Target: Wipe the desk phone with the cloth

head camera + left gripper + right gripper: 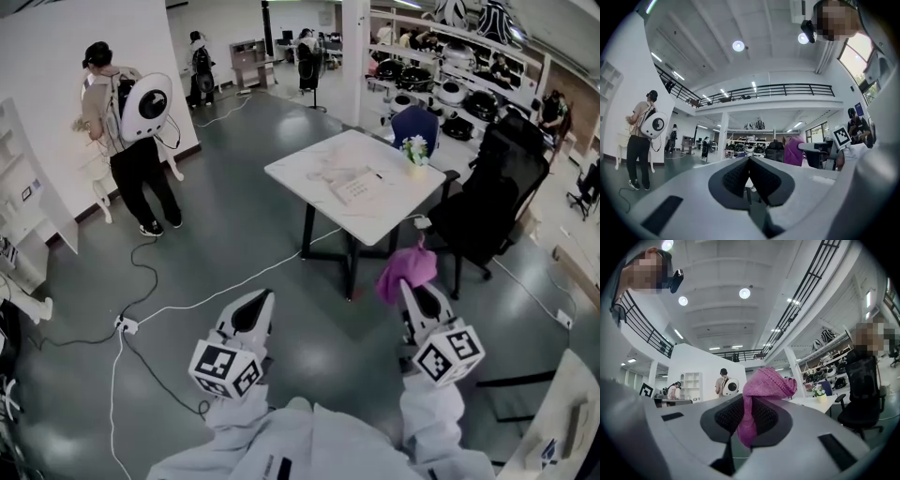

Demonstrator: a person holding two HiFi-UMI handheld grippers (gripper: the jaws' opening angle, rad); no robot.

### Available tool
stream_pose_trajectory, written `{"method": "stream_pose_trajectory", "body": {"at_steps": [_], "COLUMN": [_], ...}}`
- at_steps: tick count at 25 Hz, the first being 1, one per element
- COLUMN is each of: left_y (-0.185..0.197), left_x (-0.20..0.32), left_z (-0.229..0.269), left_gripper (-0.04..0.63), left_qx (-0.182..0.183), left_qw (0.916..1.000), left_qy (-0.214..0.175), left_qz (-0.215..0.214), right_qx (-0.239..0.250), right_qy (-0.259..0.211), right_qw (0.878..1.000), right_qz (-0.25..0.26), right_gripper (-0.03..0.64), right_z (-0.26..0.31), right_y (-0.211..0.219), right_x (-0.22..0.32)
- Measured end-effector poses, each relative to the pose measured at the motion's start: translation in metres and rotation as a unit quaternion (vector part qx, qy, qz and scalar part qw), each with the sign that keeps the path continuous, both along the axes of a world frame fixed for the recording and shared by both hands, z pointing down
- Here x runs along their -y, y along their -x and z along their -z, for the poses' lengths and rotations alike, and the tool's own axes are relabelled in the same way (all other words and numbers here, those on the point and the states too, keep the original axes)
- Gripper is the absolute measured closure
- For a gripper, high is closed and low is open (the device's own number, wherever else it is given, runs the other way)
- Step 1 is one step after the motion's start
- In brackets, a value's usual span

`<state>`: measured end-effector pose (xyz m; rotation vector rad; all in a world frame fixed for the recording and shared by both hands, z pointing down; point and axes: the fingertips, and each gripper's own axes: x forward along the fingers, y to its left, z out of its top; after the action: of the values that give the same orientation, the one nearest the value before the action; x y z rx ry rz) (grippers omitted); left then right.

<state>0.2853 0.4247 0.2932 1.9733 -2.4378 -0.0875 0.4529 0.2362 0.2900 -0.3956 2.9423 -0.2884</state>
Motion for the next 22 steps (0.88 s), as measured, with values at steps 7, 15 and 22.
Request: {"method": "stream_pose_trajectory", "body": {"at_steps": [7, 15, 22], "left_y": [0.019, 0.077, 0.148], "left_x": [0.026, 0.077, 0.13], "left_z": [-0.01, -0.028, -0.038], "left_gripper": [0.597, 0.597, 0.597], "left_qx": [-0.01, -0.026, -0.042], "left_qw": [0.9999, 0.9994, 0.9975], "left_qy": [0.007, 0.016, 0.032], "left_qz": [0.002, -0.015, -0.046], "right_qx": [0.001, -0.012, -0.031], "right_qy": [0.002, 0.012, 0.032], "right_qw": [1.0, 1.0, 0.998], "right_qz": [-0.012, -0.02, -0.042], "right_gripper": [0.583, 0.583, 0.583], "right_z": [-0.008, -0.027, -0.043], "right_y": [0.017, 0.077, 0.152], "right_x": [0.027, 0.067, 0.105]}}
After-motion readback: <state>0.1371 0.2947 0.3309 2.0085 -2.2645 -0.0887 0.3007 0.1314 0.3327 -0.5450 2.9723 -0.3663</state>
